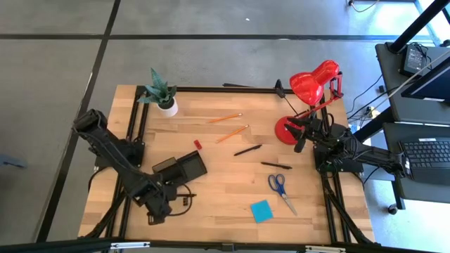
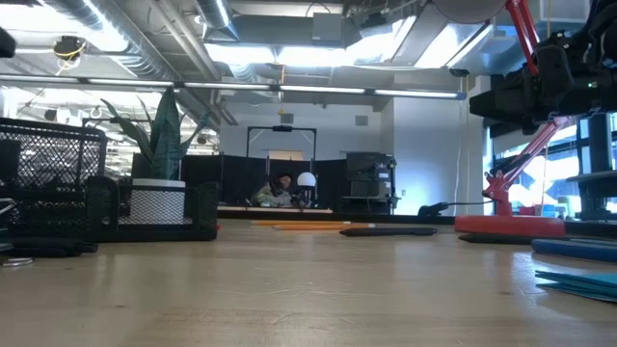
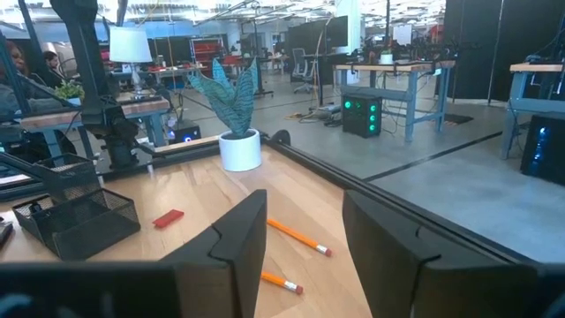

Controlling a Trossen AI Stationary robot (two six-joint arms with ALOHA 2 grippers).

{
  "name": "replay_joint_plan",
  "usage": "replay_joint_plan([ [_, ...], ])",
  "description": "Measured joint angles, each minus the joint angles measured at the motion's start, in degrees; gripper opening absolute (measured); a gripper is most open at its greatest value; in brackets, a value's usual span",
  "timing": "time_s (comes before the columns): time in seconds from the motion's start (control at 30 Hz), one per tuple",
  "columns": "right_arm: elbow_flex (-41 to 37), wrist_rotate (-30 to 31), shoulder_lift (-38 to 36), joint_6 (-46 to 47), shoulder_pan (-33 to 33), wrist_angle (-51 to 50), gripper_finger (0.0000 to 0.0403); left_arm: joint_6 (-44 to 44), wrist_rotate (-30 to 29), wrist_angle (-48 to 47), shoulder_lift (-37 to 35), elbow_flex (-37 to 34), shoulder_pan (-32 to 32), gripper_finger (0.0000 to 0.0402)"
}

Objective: Pick and place office supplies into organizer
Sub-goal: Put the left binder clip into the front left compartment of the desk organizer

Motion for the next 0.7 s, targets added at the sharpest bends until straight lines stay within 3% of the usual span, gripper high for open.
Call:
replay_joint_plan([
  [0.33, 0.0, -0.02, 0.02, 0.17, 0.02, 0.96, 0.0154, -3.96, 4.5, 0.08, 4.59, 0.0, -1.51, 0.0121],
  [0.53, 0.0, -0.02, 0.01, 0.22, 0.01, 1.04, 0.0154, 5.01, 4.54, -1.52, 7.44, 0.0, -2.49, 0.0159],
  [0.7, 0.0, -0.02, 0.0, 0.26, 0.01, 1.07, 0.0154, 4.48, 4.55, -6.3, 8.56, -0.04, -2.49, 0.0168],
])
